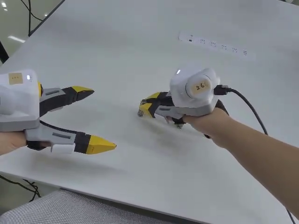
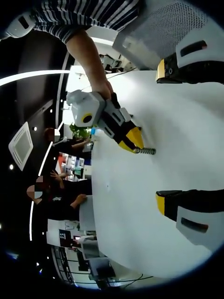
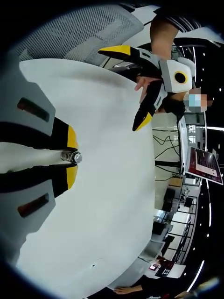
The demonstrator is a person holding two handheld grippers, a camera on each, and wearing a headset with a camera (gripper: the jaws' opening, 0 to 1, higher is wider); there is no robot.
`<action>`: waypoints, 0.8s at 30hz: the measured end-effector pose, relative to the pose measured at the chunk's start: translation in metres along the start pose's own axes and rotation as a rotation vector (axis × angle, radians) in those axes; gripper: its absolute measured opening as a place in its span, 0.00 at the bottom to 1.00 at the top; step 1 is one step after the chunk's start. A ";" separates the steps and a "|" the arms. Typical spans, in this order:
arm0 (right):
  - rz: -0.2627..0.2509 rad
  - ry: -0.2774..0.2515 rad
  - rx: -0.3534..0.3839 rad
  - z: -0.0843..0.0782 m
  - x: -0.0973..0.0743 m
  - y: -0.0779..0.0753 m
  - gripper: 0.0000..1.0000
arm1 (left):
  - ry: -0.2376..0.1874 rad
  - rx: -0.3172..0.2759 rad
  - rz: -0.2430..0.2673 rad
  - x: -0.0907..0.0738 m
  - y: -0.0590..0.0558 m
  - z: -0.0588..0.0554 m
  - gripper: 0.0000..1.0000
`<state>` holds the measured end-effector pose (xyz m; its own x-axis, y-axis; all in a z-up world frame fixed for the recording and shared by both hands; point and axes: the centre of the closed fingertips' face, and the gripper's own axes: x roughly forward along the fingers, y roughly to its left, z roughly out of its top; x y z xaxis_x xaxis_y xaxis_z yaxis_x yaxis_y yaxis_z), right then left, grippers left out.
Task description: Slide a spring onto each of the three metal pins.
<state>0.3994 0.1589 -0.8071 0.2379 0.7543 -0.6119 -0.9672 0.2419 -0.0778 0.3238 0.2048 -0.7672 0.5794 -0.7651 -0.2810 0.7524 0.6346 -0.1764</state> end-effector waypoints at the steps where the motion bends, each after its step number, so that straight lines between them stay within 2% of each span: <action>1: 0.005 0.004 0.006 0.000 0.000 0.001 0.13 | 0.000 -0.001 -0.001 0.000 0.000 0.000 0.94; 11: 0.016 0.005 0.011 0.000 0.002 0.004 0.13 | -0.004 -0.001 -0.007 0.002 -0.002 0.002 0.94; 15: 0.015 0.001 0.019 0.000 0.003 0.005 0.20 | -0.004 0.000 -0.008 0.002 -0.003 0.002 0.94; 21: 0.004 0.002 0.028 0.001 0.002 0.003 0.23 | -0.007 0.000 -0.009 0.001 -0.002 0.002 0.94; 24: -0.005 -0.013 0.037 0.004 -0.002 0.001 0.25 | -0.008 0.000 -0.008 0.002 -0.003 0.002 0.94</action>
<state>0.3986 0.1601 -0.8025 0.2446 0.7608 -0.6011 -0.9620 0.2682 -0.0520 0.3236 0.2016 -0.7651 0.5757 -0.7711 -0.2720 0.7572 0.6283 -0.1784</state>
